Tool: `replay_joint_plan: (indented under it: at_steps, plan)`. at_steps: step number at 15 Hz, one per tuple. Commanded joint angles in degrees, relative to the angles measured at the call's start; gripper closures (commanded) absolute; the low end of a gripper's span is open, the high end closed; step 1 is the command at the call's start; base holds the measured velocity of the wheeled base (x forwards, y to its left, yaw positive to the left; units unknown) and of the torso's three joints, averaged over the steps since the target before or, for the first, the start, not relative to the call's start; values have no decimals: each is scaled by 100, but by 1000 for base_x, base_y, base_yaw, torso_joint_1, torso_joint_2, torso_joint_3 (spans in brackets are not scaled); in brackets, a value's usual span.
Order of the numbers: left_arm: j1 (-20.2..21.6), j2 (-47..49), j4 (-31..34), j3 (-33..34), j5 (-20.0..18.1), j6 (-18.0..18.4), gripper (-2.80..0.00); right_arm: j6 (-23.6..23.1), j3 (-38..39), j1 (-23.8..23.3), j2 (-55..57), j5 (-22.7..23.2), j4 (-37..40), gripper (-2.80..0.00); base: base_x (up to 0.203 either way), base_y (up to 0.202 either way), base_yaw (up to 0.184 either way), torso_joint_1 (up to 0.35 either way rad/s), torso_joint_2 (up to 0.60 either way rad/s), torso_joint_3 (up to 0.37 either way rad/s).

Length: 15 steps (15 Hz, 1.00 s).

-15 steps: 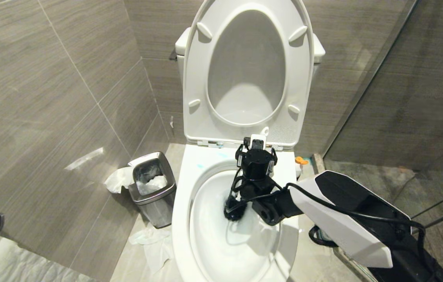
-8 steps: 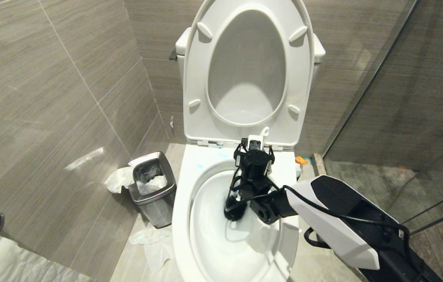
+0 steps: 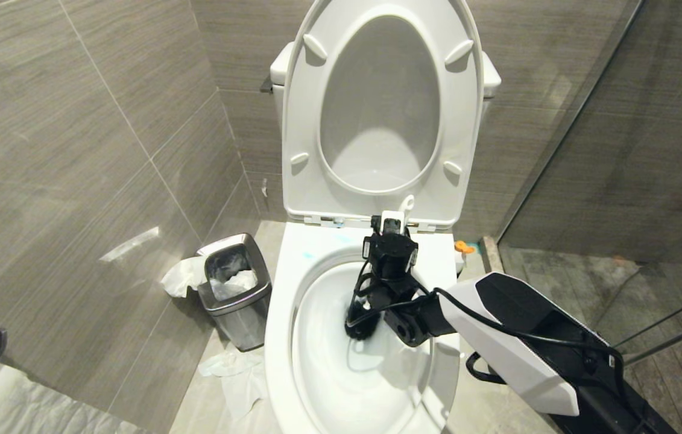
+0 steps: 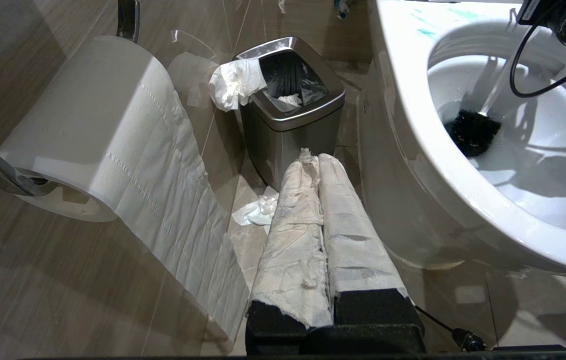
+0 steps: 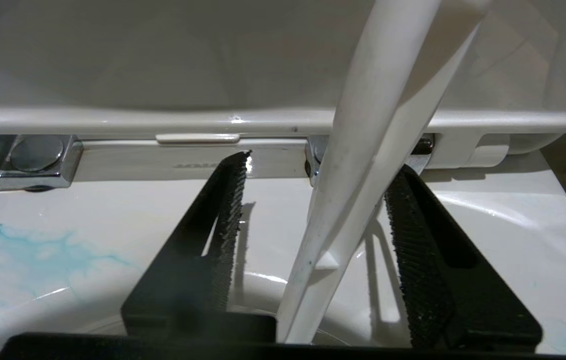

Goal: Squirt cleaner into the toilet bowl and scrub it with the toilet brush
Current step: Scrub the toilet bowl

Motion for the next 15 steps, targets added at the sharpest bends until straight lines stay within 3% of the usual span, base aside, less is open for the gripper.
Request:
replay_joint_plan:
  at_steps: [1,10,12,15]
  plan:
    - [1,3,0,11,0,-4,0,-10,-133,-12,87,-29,-39,0,0,0,0,0,0,0]
    - [1,-1,0,9,0,-4,0,-56,-77,-65,-40,-49,-81,0,0,0,0,0,0,0]
    - [1,-1,0,9,0,-4,0,-59,284,-32,-227,-62,-321,0,0,0,0,0,0,0]
    - [1,8,0,9,0,-4,0,-37,1499,82,-810,-63,-509,0,0,0,0,0,0,0]
